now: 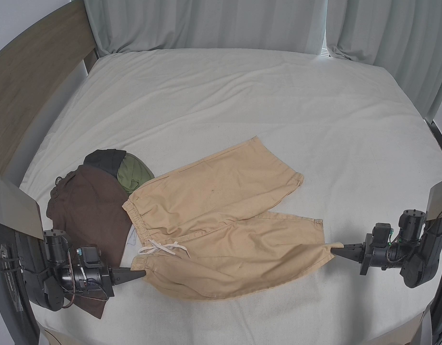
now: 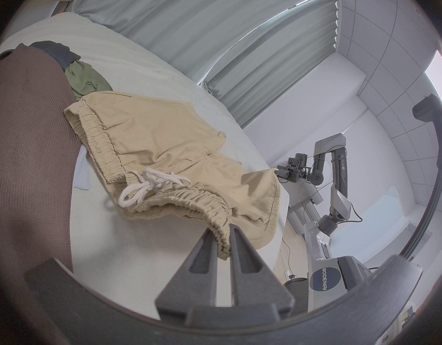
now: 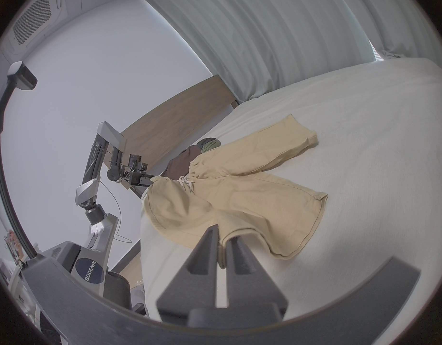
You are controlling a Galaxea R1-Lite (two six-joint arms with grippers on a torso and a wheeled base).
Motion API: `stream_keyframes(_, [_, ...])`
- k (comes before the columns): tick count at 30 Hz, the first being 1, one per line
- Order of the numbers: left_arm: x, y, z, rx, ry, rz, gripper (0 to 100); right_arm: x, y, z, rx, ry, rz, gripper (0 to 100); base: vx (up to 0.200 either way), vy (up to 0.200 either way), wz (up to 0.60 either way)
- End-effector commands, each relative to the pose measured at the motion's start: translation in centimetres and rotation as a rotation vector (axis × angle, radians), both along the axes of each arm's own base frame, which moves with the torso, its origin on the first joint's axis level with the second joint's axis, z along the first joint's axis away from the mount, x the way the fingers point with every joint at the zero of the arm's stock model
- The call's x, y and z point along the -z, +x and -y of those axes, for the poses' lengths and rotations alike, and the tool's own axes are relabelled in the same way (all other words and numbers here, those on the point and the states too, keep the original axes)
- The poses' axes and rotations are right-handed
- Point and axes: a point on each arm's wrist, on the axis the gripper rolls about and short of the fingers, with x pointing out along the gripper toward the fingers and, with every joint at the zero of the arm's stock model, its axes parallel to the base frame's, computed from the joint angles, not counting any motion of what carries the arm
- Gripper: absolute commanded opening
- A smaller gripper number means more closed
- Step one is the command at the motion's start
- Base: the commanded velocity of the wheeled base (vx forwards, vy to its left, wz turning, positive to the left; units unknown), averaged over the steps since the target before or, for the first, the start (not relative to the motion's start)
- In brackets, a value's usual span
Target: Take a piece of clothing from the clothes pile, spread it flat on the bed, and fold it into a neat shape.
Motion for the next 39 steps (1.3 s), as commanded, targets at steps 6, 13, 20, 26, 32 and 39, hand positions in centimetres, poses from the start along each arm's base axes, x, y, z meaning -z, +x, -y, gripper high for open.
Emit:
stream_keyframes(6, [-0.1,0.5,-0.4,-0.016,0.002,0.022,0,-0.4,0.5,0.1,0.012,-0.008,0.033,0,0.000,0.000,0.00])
stream_keyframes(13, [-0.2,0.6,-0.5,-0.021,0.002,0.029,0,-0.7,0.8,-0.1,0.023,-0.017,0.051,0,0.000,0.000,0.00])
stream_keyframes(20, [-0.7,0.9,-0.9,-0.055,0.005,0.036,0,-2.8,1.2,-1.3,0.041,0.020,0.055,0,0.000,0.000,0.00])
stream_keyframes(26, [-1.0,0.9,-0.9,-0.066,0.009,0.048,0,-3.6,2.1,-1.9,0.087,0.024,0.075,0,0.000,0.000,0.00])
stream_keyframes(32, [-1.2,1.1,-0.9,-0.080,0.013,0.050,0,-4.6,2.1,-1.9,0.106,0.039,0.092,0,0.000,0.000,0.00])
stream_keyframes(39, [-1.3,1.2,-0.8,-0.087,0.017,0.054,0,-5.9,2.6,-2.1,0.130,0.062,0.121,0,0.000,0.000,0.00])
